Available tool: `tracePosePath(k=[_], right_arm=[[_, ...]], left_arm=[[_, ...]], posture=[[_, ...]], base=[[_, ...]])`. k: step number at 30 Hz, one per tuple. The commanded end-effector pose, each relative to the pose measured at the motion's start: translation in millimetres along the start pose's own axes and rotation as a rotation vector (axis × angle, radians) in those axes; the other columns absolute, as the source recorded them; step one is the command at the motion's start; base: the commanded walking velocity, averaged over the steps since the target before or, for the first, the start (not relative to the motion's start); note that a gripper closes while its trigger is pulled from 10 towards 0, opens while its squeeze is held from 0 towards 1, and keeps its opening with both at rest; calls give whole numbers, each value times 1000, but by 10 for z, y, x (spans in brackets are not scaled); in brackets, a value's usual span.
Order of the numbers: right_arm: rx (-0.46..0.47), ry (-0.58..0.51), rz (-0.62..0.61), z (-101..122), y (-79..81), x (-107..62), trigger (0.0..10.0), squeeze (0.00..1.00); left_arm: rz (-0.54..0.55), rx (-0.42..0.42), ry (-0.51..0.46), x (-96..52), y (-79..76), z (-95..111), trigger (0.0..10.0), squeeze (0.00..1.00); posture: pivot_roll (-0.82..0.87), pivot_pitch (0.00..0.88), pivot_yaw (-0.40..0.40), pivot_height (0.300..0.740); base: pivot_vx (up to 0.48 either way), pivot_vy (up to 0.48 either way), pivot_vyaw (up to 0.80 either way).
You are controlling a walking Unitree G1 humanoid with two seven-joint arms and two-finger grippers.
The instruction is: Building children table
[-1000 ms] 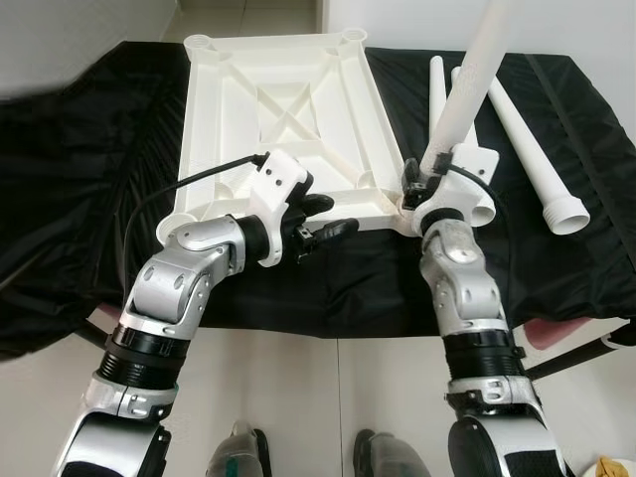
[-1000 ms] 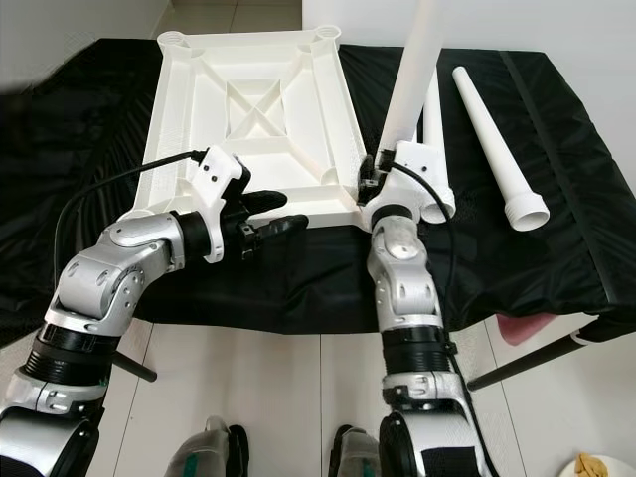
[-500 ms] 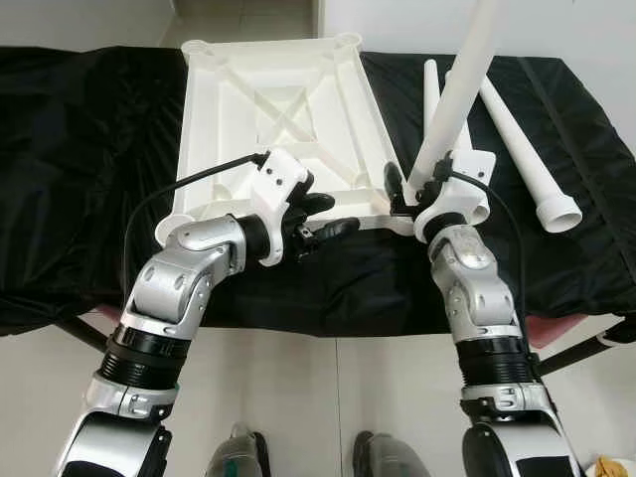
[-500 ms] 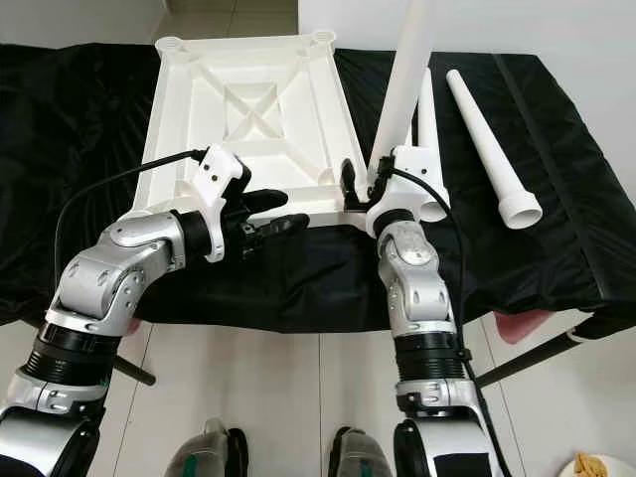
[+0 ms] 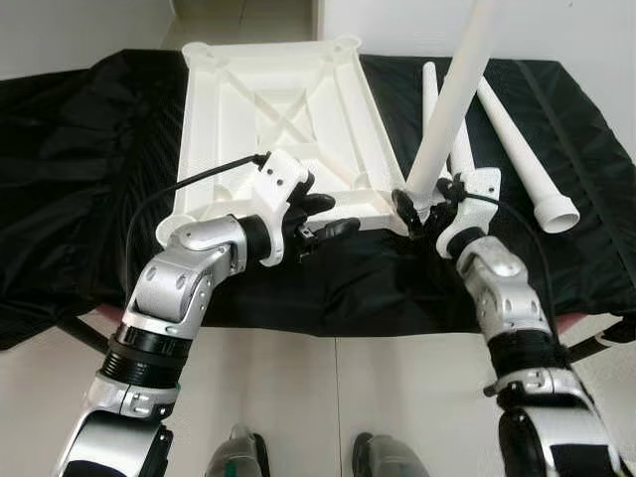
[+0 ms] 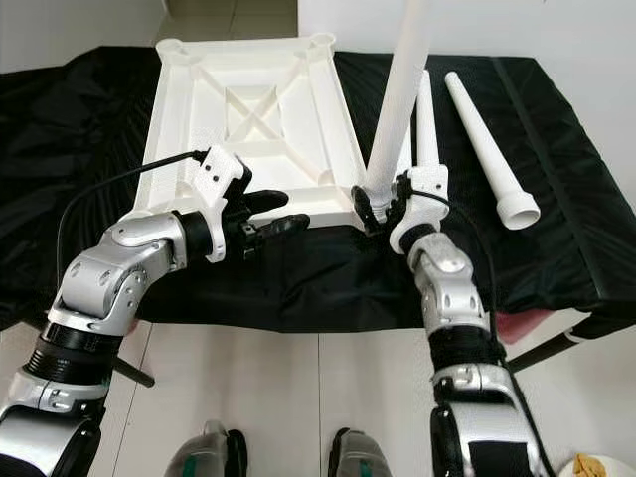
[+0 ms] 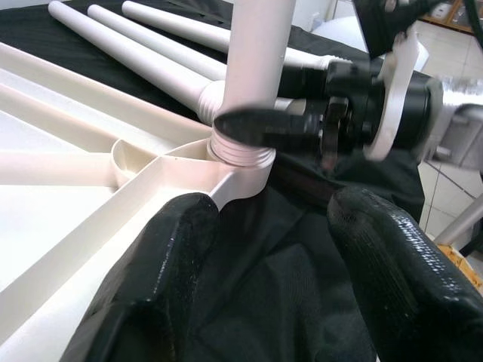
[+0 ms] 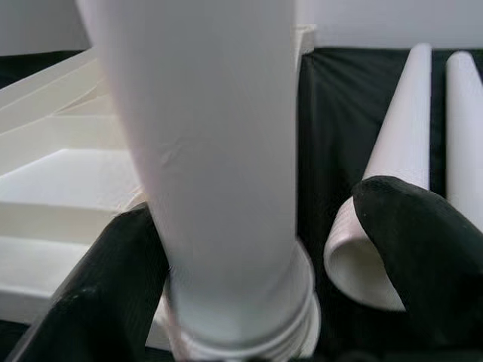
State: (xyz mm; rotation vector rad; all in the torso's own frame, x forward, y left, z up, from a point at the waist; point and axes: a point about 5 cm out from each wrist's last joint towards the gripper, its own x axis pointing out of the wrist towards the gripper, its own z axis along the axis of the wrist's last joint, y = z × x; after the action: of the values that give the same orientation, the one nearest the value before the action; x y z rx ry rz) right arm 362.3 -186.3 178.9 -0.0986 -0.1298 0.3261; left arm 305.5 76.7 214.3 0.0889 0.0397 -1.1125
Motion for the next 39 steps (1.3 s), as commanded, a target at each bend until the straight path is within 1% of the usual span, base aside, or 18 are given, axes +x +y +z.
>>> tracePosePath(k=[1,4,9,12,18,23,24,35,36,39], right_arm=[[13,6,35,-39,-6,2,10000,0],[9,0,102,-18,-14,24,10000,0],[12,-14,165,17,-20,88,10000,0],[12,-17,181,27,-17,107,10000,0],[11,-21,213,56,-17,204,10000,0],[7,-8,223,43,-19,215,10000,0],[4,3,234,25,-35,207,0,0],[0,15,259,-17,-93,143,0,0],[0,17,246,-20,-101,144,10000,0],[16,12,229,-17,-105,147,10000,0]], left_arm=[[33,9,-10,5,27,31,10000,0],[35,9,-11,-3,30,36,10000,0],[40,9,-10,-11,37,42,10000,0],[41,9,-11,-13,39,43,10000,0],[45,9,-12,-15,44,52,10000,0],[46,10,-12,-18,43,55,10000,0],[48,9,-11,-24,44,53,10000,0],[47,3,-10,-29,36,40,10000,0],[46,2,-10,-28,33,38,10000,0],[45,2,-9,-29,31,37,10000,0]], posture=[[-27,89,26,740],[-26,91,27,740],[-16,94,28,740],[-16,94,28,740],[-10,99,30,740],[-8,101,29,740],[-8,103,28,740],[-12,112,25,740],[-12,112,25,740],[-12,114,28,740]], base=[[0,0,0],[0,0,0],[0,0,0],[0,0,0],[0,0,0],[0,0,0],[0,0,0],[0,0,0],[0,0,0],[0,0,0]])
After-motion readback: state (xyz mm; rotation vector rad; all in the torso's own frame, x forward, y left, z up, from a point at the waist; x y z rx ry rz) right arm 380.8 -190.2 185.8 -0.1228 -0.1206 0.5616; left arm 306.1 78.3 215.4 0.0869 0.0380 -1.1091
